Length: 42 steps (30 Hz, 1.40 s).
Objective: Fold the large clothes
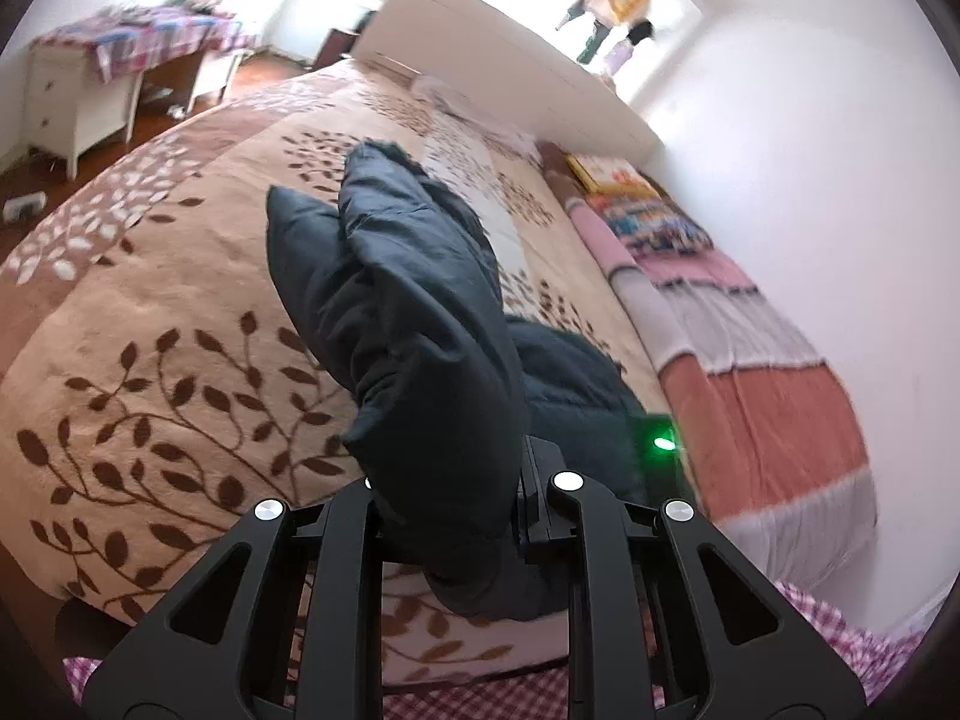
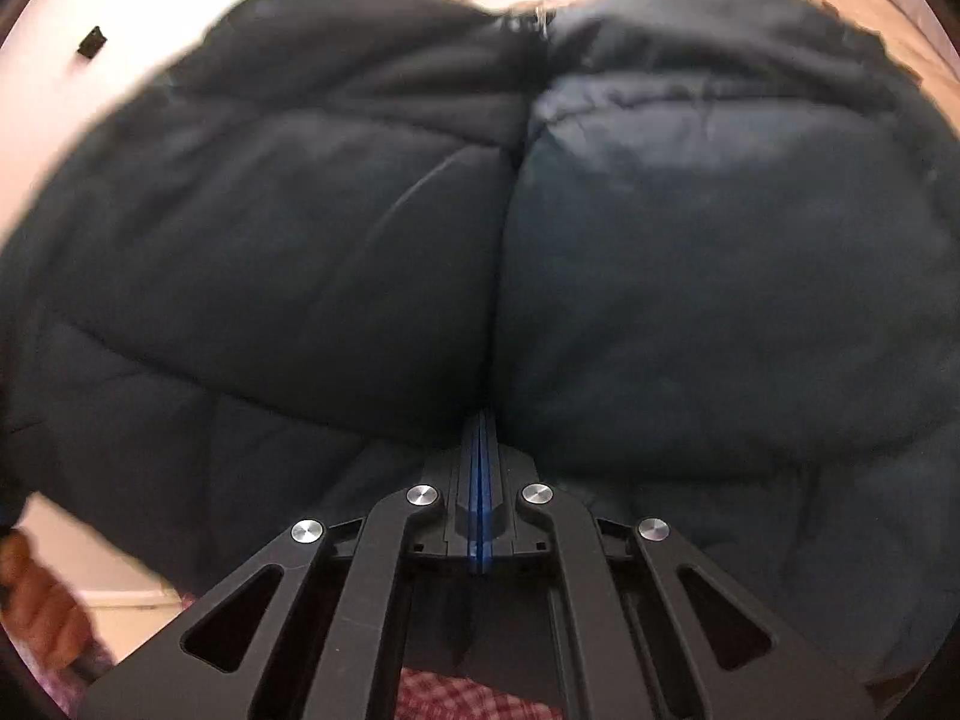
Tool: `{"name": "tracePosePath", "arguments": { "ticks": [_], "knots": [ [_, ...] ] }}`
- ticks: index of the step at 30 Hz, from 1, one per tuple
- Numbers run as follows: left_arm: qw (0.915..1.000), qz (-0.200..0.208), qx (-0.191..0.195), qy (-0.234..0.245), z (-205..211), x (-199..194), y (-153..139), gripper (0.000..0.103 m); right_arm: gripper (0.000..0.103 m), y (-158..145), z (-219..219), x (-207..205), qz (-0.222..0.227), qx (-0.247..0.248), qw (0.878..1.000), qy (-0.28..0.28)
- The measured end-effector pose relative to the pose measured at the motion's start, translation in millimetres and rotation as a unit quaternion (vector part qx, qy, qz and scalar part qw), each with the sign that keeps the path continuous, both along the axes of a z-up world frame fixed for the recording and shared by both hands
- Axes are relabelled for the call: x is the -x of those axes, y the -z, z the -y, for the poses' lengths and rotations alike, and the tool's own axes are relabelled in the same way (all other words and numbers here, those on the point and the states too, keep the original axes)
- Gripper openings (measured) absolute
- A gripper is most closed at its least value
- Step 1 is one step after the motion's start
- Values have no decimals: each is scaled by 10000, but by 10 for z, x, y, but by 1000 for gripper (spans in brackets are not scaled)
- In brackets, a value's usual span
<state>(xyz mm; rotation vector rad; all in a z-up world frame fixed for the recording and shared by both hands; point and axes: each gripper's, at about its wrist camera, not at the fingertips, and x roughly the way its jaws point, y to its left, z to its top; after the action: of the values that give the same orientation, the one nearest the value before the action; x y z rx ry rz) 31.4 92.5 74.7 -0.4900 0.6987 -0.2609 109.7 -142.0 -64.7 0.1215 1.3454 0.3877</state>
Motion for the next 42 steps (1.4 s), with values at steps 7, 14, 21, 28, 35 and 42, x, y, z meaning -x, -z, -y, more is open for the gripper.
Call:
{"name": "tracePosePath", "arguments": {
  "ticks": [7,14,21,28,35,42],
  "knots": [
    [9963,433,-577,459,497,53,-276,18,0,15,111,-16,-39,-183,9998,60],
    [9901,630,-956,814,932,105,-477,18,1,-732,888,784,856,-526,9944,338],
    [9811,715,-1321,1223,1468,104,-605,17,2,-850,2197,1007,1160,-759,9705,1971],
    [9611,643,-1749,2039,2275,1,-528,17,2,-200,2304,666,416,-1434,9648,2163],
    [9362,273,-2061,2833,3073,-109,-57,18,0,21,2110,486,334,-1638,9647,2034],
    [9115,25,-2538,3237,3517,-81,420,21,0,126,2192,454,243,-1943,9560,2184]
  ]
}}
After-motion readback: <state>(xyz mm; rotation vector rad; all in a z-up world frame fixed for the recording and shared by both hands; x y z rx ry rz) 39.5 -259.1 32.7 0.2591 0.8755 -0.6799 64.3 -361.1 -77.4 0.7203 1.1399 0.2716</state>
